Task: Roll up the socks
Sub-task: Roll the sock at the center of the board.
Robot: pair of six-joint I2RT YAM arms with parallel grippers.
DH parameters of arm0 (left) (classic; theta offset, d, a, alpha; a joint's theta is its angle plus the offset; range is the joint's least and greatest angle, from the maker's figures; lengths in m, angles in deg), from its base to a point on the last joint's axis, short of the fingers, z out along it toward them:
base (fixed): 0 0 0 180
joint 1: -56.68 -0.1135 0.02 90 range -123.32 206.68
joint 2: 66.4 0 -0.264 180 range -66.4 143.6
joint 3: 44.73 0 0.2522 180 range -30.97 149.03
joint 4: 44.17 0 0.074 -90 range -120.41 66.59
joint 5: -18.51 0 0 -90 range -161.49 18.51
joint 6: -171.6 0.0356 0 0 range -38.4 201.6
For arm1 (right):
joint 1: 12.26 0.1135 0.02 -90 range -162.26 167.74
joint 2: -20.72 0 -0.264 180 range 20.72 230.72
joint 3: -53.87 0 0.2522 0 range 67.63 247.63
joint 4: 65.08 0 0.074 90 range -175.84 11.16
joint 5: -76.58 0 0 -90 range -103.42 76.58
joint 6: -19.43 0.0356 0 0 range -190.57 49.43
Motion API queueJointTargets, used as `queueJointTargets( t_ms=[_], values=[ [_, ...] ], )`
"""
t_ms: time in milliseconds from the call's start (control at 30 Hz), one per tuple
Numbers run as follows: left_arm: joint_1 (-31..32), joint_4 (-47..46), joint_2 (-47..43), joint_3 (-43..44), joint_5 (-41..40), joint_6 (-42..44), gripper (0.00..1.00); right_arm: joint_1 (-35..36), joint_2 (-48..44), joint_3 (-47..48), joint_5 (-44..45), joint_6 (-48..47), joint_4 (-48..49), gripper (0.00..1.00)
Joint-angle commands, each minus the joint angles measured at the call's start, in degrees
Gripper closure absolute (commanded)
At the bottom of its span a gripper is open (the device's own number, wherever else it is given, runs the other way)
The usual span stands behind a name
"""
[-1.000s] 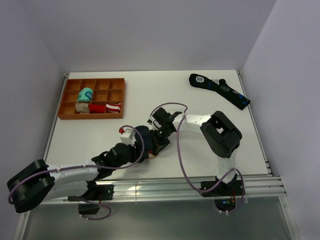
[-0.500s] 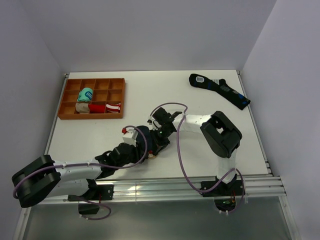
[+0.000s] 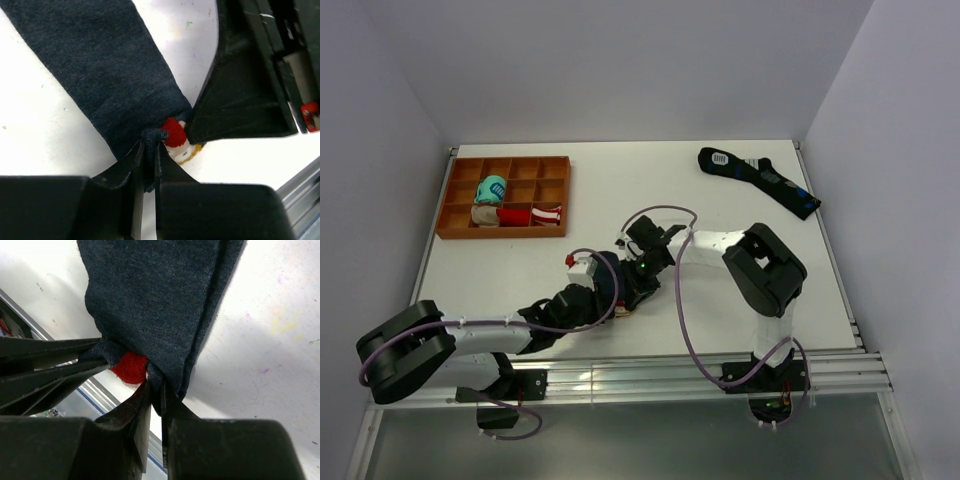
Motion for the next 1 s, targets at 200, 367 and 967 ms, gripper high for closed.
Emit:
queueJointTargets(
  t_ms=[200, 367, 967],
  values=[
    [-1.33, 1.07, 3.77, 0.75, 0.83, -4.38, 1.00, -0.31, -7.24, -7.46, 5.93, -0.97, 5.97, 0.67],
    [-3.36, 1.78, 4.03, 0.22, 6.71, -5.09, 1.00, -0.31, -9.89, -9.93, 6.37, -0.97, 11.68, 0.63],
    [-9.86, 6.70, 10.01, 2.24, 19.29, -6.32, 1.00, -0.31, -27.90, -22.67, 9.45, -2.38, 34.52, 0.54]
  ],
)
